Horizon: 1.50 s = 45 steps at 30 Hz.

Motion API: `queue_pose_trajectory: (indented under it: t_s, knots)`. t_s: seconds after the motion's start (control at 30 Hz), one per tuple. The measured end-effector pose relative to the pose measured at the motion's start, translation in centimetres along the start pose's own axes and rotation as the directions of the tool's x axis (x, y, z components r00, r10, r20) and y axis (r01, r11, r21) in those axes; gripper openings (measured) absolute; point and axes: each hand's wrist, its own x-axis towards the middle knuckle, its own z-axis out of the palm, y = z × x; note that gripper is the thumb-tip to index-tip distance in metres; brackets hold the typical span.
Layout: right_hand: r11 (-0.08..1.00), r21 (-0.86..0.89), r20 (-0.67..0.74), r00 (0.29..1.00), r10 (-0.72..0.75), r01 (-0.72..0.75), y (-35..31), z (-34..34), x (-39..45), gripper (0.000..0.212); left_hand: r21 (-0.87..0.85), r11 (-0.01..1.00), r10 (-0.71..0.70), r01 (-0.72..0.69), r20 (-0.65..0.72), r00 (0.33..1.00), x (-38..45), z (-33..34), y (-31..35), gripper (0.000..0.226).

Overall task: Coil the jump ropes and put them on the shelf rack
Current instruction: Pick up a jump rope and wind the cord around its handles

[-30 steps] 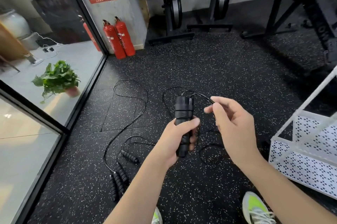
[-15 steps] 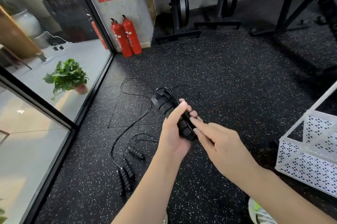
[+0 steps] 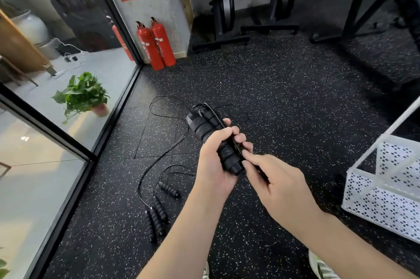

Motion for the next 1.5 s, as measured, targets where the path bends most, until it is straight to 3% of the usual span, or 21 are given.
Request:
queue_pose_trajectory:
  t_s: [0.1,0.17,0.27,0.4,0.53,0.67,0.73,0.83,0.9,0.97,1.07,1.13,1.2,1.23,1.27,1.3,1.37,1.43,1.5]
  knots:
    - [1.000,0.016,0.117,0.993,0.023,-0.025,-0.3,0.1,-0.2,0.029,-0.022,0.998,0.054,-0.055,-0.052,0.997,0.2,-0.3,0.2,0.027]
    - [0.980,0.088,0.171,0.972,0.162,-0.178,-1.3,-0.1,-0.3,0.030,-0.023,0.995,0.092,-0.095,-0.100,0.991,0.5,-0.4,0.2,0.029]
    - [0.796,0.300,0.243,0.849,0.469,-0.525,-3.1,0.1,0.0,0.032,-0.019,0.992,0.121,-0.124,-0.125,0.985,0.4,0.0,-0.2,0.031]
    - [0.637,0.276,0.295,0.694,0.657,-0.720,-3.4,0.8,1.2,0.044,0.199,0.965,0.202,-0.173,-0.136,0.970,-0.2,1.2,-1.0,0.024]
    - [0.540,0.257,0.189,0.589,0.786,-0.802,-2.4,1.3,2.6,0.062,0.476,0.858,0.302,-0.190,-0.169,0.938,-0.6,1.5,-2.2,0.009]
    - [0.493,0.335,0.187,0.569,0.801,-0.803,-1.7,1.8,3.1,0.061,0.522,0.825,0.364,-0.216,-0.199,0.910,-0.5,1.7,-2.9,0.010]
    - [0.389,0.441,0.215,0.516,0.829,-0.809,-1.6,2.3,2.9,0.063,0.542,0.806,0.393,-0.237,-0.191,0.900,-0.5,1.6,-3.1,0.008]
    - [0.128,0.620,0.312,0.393,0.865,-0.774,-1.5,3.2,2.8,0.049,0.575,0.787,0.410,-0.225,-0.214,0.887,-0.5,1.5,-3.4,0.027]
    - [0.027,0.696,0.367,0.388,0.845,-0.718,-1.4,3.3,2.9,0.045,0.588,0.776,0.405,-0.230,-0.184,0.895,-0.5,1.7,-3.3,0.023]
    - [0.055,0.722,0.360,0.443,0.821,-0.690,-1.3,3.2,3.0,0.050,0.574,0.783,0.366,-0.241,-0.112,0.924,-0.5,1.8,-3.0,0.009]
    - [0.204,0.702,0.282,0.529,0.800,-0.683,-0.4,2.5,3.1,0.053,0.564,0.781,0.338,-0.267,-0.024,0.941,-0.4,1.7,-2.2,0.023]
    - [0.296,0.638,0.239,0.548,0.801,-0.711,0.4,1.5,3.6,0.044,0.562,0.779,0.353,-0.278,-0.026,0.935,-0.6,1.6,-1.3,0.063]
    - [0.323,0.612,0.224,0.550,0.804,-0.722,1.2,0.3,4.0,0.040,0.583,0.768,0.377,-0.265,-0.077,0.923,-1.1,1.5,0.2,0.100]
    - [0.345,0.602,0.217,0.563,0.798,-0.721,1.5,-0.3,4.2,0.041,0.667,0.688,0.434,-0.285,-0.063,0.899,-1.5,1.4,1.1,0.112]
    - [0.396,0.565,0.200,0.586,0.785,-0.724,2.0,-0.9,4.3,0.043,0.795,0.518,0.511,-0.314,0.007,0.859,-2.0,1.3,2.0,0.119]
    - [0.480,0.490,0.174,0.621,0.765,-0.728,2.3,-1.5,4.3,0.043,0.896,0.276,0.566,-0.348,0.141,0.812,-2.3,1.0,2.9,0.121]
    - [0.660,0.303,0.128,0.716,0.687,-0.687,2.8,-2.5,4.3,0.035,0.901,-0.215,0.476,-0.377,0.434,0.765,-2.6,0.6,3.9,0.114]
    - [0.763,0.184,0.141,0.784,0.604,-0.620,2.9,-2.9,4.1,0.028,0.785,-0.529,0.228,-0.324,0.499,0.836,-2.5,0.4,3.6,0.108]
    - [0.804,0.123,0.202,0.808,0.554,-0.582,2.7,-2.7,3.9,0.026,0.627,-0.744,0.048,-0.231,0.395,0.917,-2.2,-0.2,2.5,0.111]
